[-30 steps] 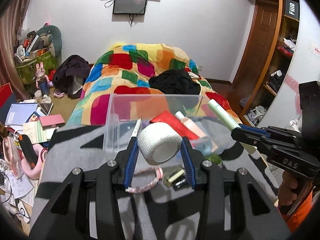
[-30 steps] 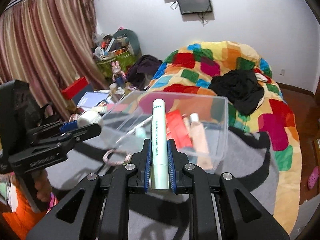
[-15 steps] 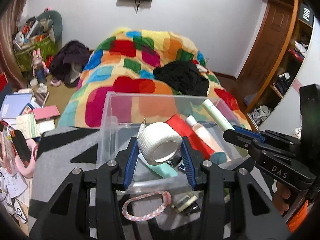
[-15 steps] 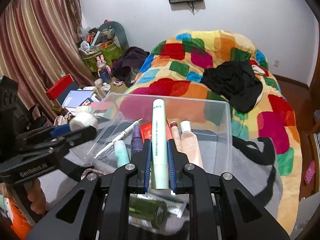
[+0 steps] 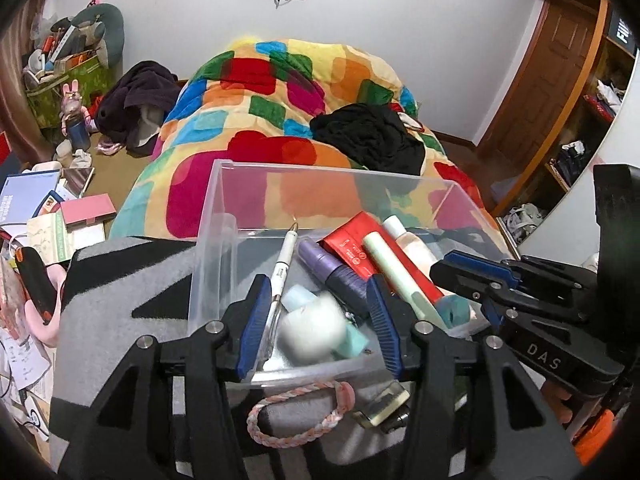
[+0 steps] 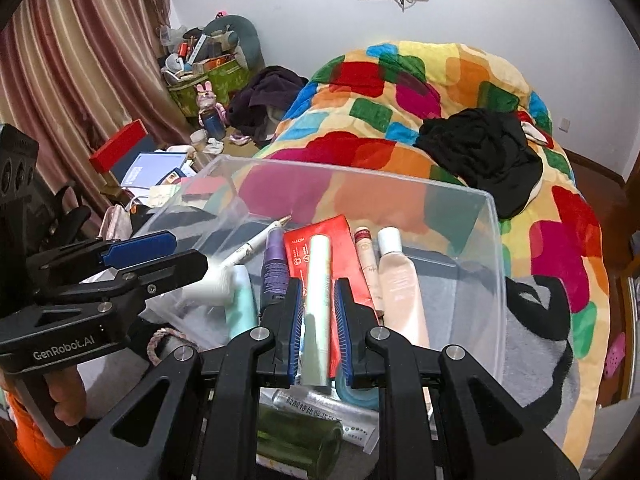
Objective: Organize objects
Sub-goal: 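Lower the white-green tube and white tape roll into the clear box and release, then grasp the green bottle with the right tool while the left tool grasps the braided bracelet, then place the green bottle and braided bracelet into the clear box and release, then grasp the yellow-green block with the left tool while the right tool approaches the white toothpaste tube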
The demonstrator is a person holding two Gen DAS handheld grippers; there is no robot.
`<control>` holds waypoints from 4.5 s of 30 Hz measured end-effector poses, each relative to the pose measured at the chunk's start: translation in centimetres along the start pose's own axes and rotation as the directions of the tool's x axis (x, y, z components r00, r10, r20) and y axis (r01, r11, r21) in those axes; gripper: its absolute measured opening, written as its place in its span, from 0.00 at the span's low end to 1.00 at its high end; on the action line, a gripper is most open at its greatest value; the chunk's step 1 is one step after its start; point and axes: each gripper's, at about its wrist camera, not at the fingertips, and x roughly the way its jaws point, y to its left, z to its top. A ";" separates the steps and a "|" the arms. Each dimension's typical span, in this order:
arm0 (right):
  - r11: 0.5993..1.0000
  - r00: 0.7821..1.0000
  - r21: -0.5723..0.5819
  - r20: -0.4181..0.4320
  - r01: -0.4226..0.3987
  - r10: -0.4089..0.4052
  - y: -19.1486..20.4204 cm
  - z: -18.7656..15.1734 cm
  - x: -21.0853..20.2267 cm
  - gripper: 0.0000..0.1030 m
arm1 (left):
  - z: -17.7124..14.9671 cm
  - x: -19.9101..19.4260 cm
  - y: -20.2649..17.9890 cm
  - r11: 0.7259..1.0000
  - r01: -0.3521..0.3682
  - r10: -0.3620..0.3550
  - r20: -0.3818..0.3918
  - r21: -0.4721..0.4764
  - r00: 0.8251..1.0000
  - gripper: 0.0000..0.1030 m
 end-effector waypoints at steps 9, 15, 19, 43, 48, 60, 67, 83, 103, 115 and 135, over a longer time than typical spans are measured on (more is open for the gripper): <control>1.000 0.998 -0.008 0.054 -0.024 0.024 0.1 -1.2 -3.7 0.32 | -1.7 -3.1 -1.4 0.997 0.013 -0.016 0.035 0.079 0.999 0.60; 0.999 0.996 -0.049 0.089 -0.020 0.024 0.9 -3.1 -5.8 0.48 | -4.0 -4.0 -2.2 0.987 -0.042 0.038 0.030 0.154 0.999 0.64; 0.998 0.997 -0.056 0.080 -0.010 0.014 1.0 -4.5 -6.1 0.51 | -5.5 -4.4 -2.2 0.984 -0.032 0.033 0.001 0.174 0.999 0.64; 0.995 0.998 -0.093 -0.050 -0.028 0.023 2.4 -8.1 -2.0 0.51 | -8.1 1.3 -2.6 0.960 -0.026 0.078 -0.177 0.278 0.981 0.12; 0.996 0.999 -0.082 -0.033 -0.027 0.025 2.3 -8.3 -2.6 0.51 | -8.5 0.4 -1.8 0.968 -0.030 0.074 -0.172 0.248 0.982 0.05; 0.998 0.996 -0.035 0.063 -0.061 0.063 2.2 -7.5 -6.2 0.51 | -8.7 -5.2 0.3 0.992 0.009 0.000 -0.074 0.124 0.997 0.04; 0.998 0.990 -0.005 0.130 -0.063 0.063 2.1 -6.5 -8.3 0.51 | -6.9 -8.3 -0.8 0.991 0.038 -0.042 0.028 0.128 0.999 0.04; 0.990 0.983 0.141 0.183 0.000 -0.026 -1.1 -3.3 -8.2 0.51 | -1.0 -9.2 -1.2 0.993 0.027 -0.045 0.152 0.118 0.987 0.04; 0.992 0.995 0.107 0.069 0.061 -0.068 -0.6 -2.2 -2.1 0.51 | -0.2 -0.6 -1.1 0.994 0.025 -0.024 -0.004 0.104 1.000 0.05; 0.996 0.992 0.082 0.121 0.021 -0.031 -0.6 -3.1 -6.0 0.51 | -1.1 -3.8 -1.9 0.990 0.049 -0.053 0.029 0.131 0.998 0.19; 0.992 0.992 -0.055 -0.054 0.115 -0.118 -0.5 -8.0 -2.3 0.51 | -6.1 -1.7 -4.2 0.969 0.041 -0.013 -0.118 0.243 0.993 0.48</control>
